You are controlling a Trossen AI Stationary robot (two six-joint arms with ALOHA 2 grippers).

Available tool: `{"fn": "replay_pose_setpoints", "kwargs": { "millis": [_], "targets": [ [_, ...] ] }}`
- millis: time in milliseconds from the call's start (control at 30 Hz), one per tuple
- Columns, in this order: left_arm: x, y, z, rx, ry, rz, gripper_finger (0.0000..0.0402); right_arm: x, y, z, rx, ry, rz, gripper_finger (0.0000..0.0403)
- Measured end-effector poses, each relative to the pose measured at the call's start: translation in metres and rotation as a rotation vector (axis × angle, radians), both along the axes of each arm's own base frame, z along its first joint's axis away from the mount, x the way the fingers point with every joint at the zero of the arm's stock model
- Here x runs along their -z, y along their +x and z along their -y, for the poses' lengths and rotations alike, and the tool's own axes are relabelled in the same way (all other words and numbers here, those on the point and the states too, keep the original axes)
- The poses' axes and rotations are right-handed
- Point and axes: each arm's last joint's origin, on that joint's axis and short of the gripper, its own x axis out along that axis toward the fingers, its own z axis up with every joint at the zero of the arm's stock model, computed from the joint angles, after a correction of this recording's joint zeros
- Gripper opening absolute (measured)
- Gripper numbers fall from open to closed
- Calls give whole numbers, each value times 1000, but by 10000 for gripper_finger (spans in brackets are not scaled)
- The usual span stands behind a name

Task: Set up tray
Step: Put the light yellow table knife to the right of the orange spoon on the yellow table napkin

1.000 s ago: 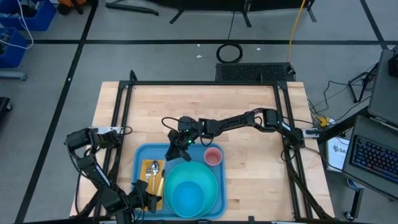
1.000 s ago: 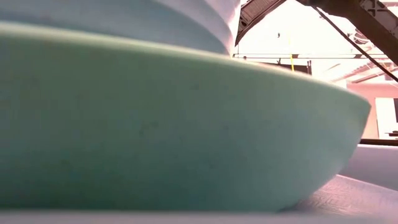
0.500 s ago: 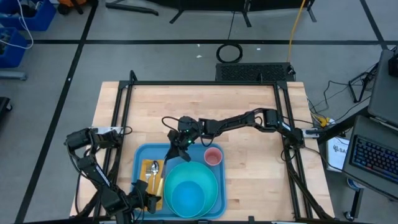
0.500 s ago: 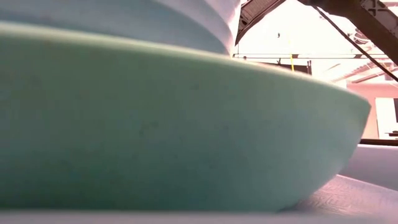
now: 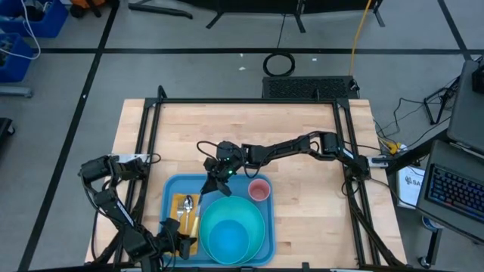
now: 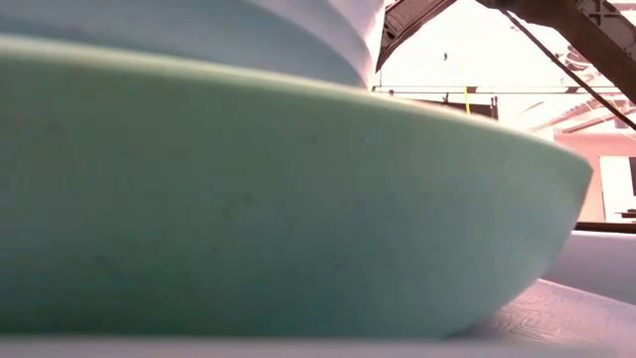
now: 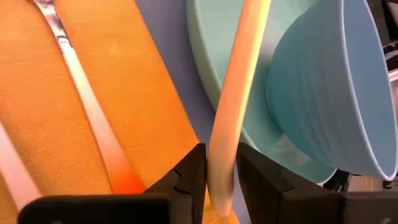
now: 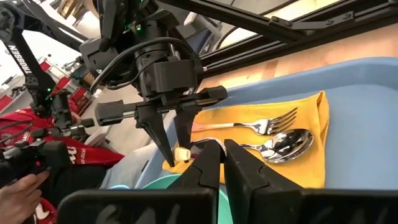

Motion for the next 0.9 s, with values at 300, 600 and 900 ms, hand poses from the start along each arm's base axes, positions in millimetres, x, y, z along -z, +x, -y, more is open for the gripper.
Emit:
{"fn": "replay_pose_setpoints", "kwargs": {
  "millis": [300,600,900],
  "targets": [
    [0,0,0,18,19,-4,98,2,0,0,10,9,-28,1],
    [0,-1,0,47,51,-10,97,2,0,1,34,10,-40,0],
    [0,-1,1,64,54,-29,123,4,0,1,34,10,-50,0]
  ]
}}
